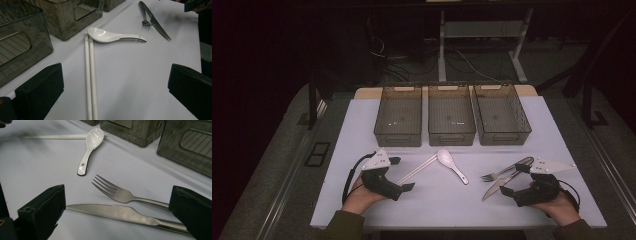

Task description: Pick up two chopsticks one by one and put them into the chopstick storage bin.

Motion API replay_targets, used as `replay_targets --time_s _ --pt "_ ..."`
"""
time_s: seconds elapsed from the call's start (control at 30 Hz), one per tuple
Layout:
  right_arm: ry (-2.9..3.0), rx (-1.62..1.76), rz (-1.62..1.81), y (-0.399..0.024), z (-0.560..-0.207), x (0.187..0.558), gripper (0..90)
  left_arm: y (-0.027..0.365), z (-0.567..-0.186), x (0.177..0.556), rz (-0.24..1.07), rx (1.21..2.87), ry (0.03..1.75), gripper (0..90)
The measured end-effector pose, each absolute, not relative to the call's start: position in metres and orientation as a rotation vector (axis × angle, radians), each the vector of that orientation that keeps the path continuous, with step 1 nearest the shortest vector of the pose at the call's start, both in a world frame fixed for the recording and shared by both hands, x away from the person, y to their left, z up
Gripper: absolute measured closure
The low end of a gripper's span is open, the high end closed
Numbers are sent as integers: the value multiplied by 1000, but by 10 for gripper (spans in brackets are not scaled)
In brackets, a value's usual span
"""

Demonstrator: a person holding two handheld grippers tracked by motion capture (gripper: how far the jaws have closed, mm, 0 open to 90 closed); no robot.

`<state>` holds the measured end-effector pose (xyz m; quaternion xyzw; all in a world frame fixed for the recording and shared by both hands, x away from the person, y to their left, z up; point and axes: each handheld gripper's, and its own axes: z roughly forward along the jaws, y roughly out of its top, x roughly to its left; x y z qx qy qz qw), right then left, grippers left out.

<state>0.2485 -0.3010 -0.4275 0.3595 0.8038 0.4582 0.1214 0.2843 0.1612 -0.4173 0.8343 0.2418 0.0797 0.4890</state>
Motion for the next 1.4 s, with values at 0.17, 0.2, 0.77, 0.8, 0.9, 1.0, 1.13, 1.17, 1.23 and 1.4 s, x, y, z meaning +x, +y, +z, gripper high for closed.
replay_targets --time_s 0.17,0.2,0.77,0.8,0.9,1.0,1.13,1.17,1.23,1.4 --pt "2341 1049 1341 -302 -427 248 10 160 -416 285 191 2026 590 0" --pt "2339 1052 1339 -303 -427 248 10 159 -416 285 195 2026 587 0" --pt "2349 1062 1347 -301 -427 250 10 152 -411 296 196 2031 583 40" --pt "2347 1067 1350 -301 -427 249 10 152 -411 297 191 2029 584 49" --pt "2338 1068 1360 -300 -426 250 10 150 -413 300 184 2036 588 77" --pt "2337 1068 1355 -301 -427 249 11 148 -414 302 174 2041 584 103" --pt "2333 1074 1355 -302 -427 249 10 146 -413 303 159 2033 584 130" --pt "2332 1077 1358 -302 -427 249 11 146 -413 304 161 2033 587 134" --pt "2328 1078 1360 -302 -427 249 10 146 -413 306 163 2032 588 138" --pt "2330 1076 1357 -301 -427 249 11 143 -410 310 164 2018 596 159"
